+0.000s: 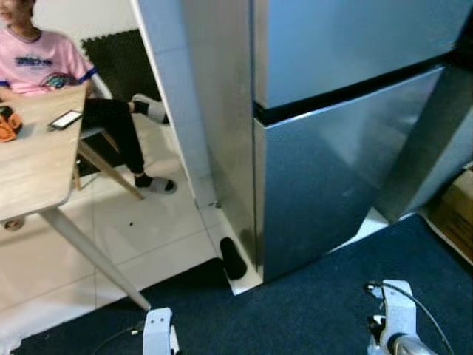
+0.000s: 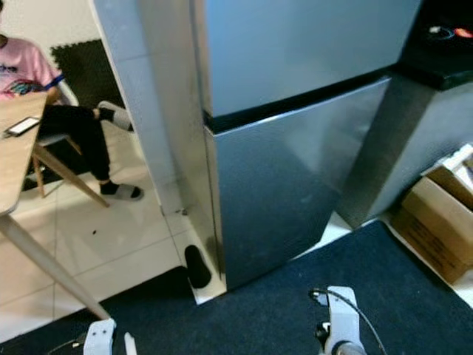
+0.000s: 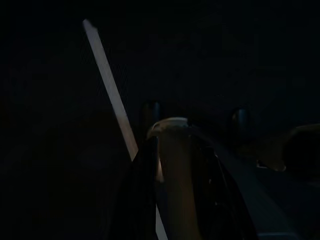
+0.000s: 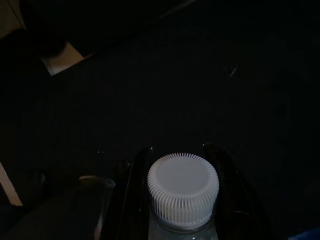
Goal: Restocking fridge
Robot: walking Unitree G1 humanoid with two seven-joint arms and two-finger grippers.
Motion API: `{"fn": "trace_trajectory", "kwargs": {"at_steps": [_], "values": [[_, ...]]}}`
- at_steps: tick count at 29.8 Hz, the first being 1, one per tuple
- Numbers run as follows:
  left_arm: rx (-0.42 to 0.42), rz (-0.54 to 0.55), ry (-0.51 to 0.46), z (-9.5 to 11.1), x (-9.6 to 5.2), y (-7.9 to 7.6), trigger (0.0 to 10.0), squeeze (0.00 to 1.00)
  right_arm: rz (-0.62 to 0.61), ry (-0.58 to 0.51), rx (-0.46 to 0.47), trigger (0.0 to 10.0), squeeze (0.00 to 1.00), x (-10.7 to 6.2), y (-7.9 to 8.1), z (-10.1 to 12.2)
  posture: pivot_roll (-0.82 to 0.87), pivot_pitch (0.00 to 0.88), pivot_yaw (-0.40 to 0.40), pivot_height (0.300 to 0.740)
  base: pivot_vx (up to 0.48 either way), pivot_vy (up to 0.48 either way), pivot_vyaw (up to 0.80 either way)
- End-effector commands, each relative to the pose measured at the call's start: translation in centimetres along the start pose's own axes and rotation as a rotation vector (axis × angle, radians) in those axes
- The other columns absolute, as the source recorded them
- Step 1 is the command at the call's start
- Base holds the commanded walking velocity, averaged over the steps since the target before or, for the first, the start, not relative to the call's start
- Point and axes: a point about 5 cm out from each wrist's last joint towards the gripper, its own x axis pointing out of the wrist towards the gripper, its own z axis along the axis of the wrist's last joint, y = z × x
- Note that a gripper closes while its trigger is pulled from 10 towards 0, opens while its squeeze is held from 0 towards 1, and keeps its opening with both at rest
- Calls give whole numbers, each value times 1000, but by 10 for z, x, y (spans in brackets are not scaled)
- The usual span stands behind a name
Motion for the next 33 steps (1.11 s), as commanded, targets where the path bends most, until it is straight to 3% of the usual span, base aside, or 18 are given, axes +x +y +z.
{"fn": "trace_trajectory", "kwargs": {"at_steps": [1, 10, 13, 14, 15, 16, 20, 21, 22, 23, 24, 28, 30, 31, 33], "values": [[2, 24, 4, -2, -3, 11, 10000, 0, 16, 6, 9, 10000, 0, 1, 7, -5, -37, 11, 46, 740, 0, 0, 0], [9, -9, -8, -1, -3, 8, 10000, 0, 22, 21, 1, 10000, 0, 0, 8, -11, -18, 39, 54, 740, 0, 0, 0], [-35, -46, -111, 27, 0, 6, 10000, 0, -3, 18, 36, 10000, 0, 0, 4, -9, -13, 50, 45, 740, 0, 0, 0], [-35, -46, -111, 27, 0, 6, 10000, 0, -3, 18, 36, 10000, 0, 0, 4, -9, -13, 50, 45, 740, 0, 0, 0], [-46, -133, -205, 55, 1, -1, 10000, 0, 5, 4, 26, 10000, 0, 1, 6, -4, -31, 39, 54, 740, 0, 0, 0], [-46, -133, -205, 55, 1, -1, 10000, 0, 5, 4, 26, 10000, 0, 1, 6, -4, -31, 39, 54, 740, 0, 0, 0], [-39, -272, -416, 118, -4, -14, 10000, 0, 1, -12, 20, 10000, 0, 1, 3, 2, -27, 36, 46, 740, 0, 0, 0], [-59, -287, -470, 134, -7, -16, 10000, 118, 0, -8, 19, 10000, 0, 0, 2, 1, -24, 37, 46, 740, 0, 0, 0], [-82, -312, -514, 147, -9, -18, 10000, 863, -2, -2, 15, 10000, 0, 0, 2, -2, -22, 36, 45, 740, 0, 0, 0], [-82, -312, -514, 147, -9, -18, 10000, 863, -2, -2, 15, 10000, 0, 0, 2, -2, -22, 36, 45, 740, 0, 0, 0], [-97, -335, -541, 155, -11, -19, 10000, 1000, -5, 3, 15, 10000, 0, 0, 1, -3, -22, 36, 45, 740, 0, 0, 0], [-101, -453, -611, 173, -18, -30, 10000, 1000, -9, 13, 24, 10000, 0, -1, 0, -8, -22, 57, 41, 740, 0, 0, 0], [-67, -596, -673, 189, -26, -41, 10000, 1000, -10, 19, 30, 10000, 0, -1, 0, -12, -22, 57, 41, 740, 0, 0, 0], [-67, -596, -673, 189, -26, -41, 10000, 1000, -10, 19, 30, 10000, 0, -1, 0, -12, -22, 57, 41, 740, 0, 0, 0], [-13, -771, -728, 206, -37, -54, 10000, 1000, -16, 17, 32, 10000, 0, -2, -1, -12, -35, 58, 48, 740, 0, 0, 0]]}}
